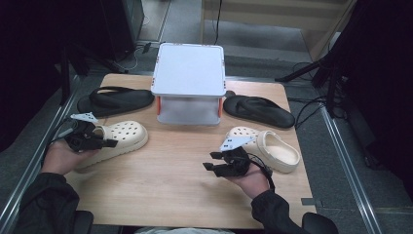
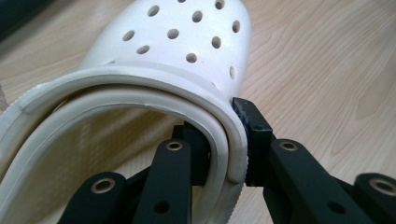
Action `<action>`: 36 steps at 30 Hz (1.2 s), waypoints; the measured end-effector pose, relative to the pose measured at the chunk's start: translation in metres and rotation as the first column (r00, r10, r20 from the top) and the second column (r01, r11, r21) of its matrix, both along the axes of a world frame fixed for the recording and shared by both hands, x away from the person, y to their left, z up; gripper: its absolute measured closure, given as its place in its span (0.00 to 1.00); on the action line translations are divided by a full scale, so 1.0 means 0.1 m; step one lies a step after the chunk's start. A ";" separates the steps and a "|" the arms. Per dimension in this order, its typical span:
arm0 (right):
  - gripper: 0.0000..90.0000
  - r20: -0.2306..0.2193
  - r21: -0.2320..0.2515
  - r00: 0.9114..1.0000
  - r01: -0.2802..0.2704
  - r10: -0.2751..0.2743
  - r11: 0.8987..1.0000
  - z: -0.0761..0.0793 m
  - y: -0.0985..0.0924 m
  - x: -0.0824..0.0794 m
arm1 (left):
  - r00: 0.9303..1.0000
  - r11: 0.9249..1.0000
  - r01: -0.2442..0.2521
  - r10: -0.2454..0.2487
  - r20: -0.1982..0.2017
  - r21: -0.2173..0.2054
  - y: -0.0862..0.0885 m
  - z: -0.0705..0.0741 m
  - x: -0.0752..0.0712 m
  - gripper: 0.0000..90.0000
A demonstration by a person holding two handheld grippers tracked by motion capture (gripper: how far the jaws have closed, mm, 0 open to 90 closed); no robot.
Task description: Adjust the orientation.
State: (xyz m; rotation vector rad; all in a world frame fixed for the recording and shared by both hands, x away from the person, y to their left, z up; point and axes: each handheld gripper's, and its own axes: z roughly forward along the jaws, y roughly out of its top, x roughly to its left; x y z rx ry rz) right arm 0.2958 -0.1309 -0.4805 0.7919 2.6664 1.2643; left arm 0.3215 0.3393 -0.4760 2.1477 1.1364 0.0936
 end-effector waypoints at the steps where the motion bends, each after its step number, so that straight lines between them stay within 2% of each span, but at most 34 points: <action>1: 0.58 0.000 0.000 1.000 0.000 0.000 1.000 0.00 0.00 0.00 | 1.000 1.000 -0.001 0.001 0.013 -0.005 0.00 0.03 -0.01 0.86; 4: 0.58 -0.003 0.001 1.000 0.003 -0.003 1.000 0.00 0.00 0.01 | 1.000 0.999 0.008 -0.007 0.027 -0.035 -0.04 0.11 -0.03 0.86; 7: 0.58 -0.001 0.003 1.000 0.006 -0.006 1.000 0.01 -0.01 0.01 | 0.999 0.999 0.030 -0.029 0.021 -0.031 -0.16 0.18 -0.05 0.86; 10: 0.58 -0.001 0.010 1.000 0.010 -0.010 1.000 0.01 -0.02 0.01 | 0.999 0.999 0.045 -0.045 0.017 -0.023 -0.32 0.23 -0.06 0.86; 15: 0.58 0.002 0.015 1.000 0.012 -0.012 1.000 0.03 -0.03 0.01 | 0.997 0.997 0.071 -0.069 0.030 -0.043 -0.61 0.31 -0.07 0.86; 17: 0.58 0.003 0.017 1.000 0.012 -0.012 1.000 0.03 -0.03 0.01 | 0.996 0.995 0.082 -0.081 0.023 -0.049 -0.72 0.33 -0.07 0.86; 22: 0.57 0.005 0.024 1.000 0.017 -0.017 1.000 0.04 -0.05 0.01 | 0.995 0.993 0.095 -0.095 0.006 -0.077 -1.00 0.33 -0.06 0.85; 23: 0.58 0.009 0.027 1.000 0.018 -0.018 0.999 0.04 -0.06 0.01 | 0.995 0.993 0.095 -0.095 0.006 -0.077 -1.00 0.33 -0.06 0.85; 24: 0.58 0.005 0.027 1.000 0.019 -0.019 0.999 0.05 -0.06 0.02 | 0.994 0.991 0.105 -0.106 0.001 -0.079 -1.12 0.33 -0.05 0.85; 29: 0.57 0.008 0.029 1.000 0.018 -0.018 0.999 0.05 -0.06 0.01 | 0.991 0.988 0.133 -0.133 -0.002 -0.084 -1.42 0.32 -0.06 0.85; 36: 0.57 0.005 0.031 1.000 0.027 -0.027 0.999 0.05 -0.07 0.02 | 0.988 0.984 0.153 -0.155 -0.014 -0.090 -1.72 0.27 -0.12 0.85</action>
